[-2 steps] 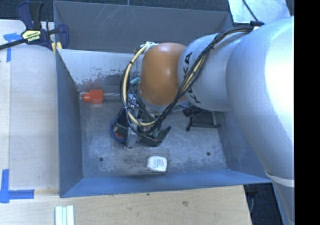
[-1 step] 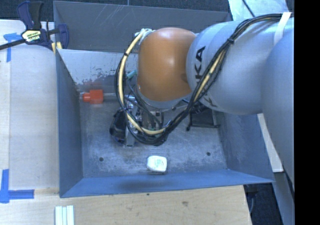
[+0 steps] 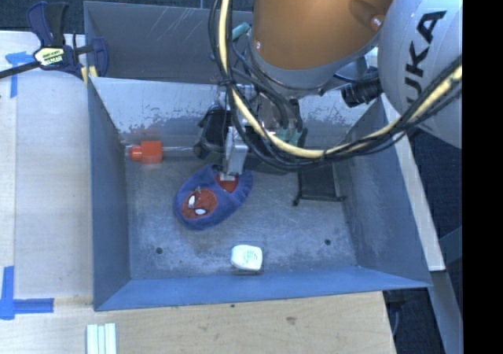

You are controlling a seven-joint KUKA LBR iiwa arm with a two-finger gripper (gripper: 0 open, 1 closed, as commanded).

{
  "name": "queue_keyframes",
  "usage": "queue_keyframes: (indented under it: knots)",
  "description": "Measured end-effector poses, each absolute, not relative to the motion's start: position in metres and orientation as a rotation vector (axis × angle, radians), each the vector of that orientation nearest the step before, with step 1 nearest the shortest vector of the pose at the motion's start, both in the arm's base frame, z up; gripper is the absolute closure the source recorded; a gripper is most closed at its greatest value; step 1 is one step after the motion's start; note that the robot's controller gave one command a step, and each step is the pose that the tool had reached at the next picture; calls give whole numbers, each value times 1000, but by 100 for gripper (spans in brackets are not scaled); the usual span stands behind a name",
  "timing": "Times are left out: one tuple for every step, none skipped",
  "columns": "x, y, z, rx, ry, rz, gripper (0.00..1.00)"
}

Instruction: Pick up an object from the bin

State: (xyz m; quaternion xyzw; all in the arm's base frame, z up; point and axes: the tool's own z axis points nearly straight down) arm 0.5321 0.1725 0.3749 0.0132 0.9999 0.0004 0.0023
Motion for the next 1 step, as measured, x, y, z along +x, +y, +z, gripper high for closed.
queue_keyframes:
  knots:
    - [570,227,353,-286,3132,0,100]
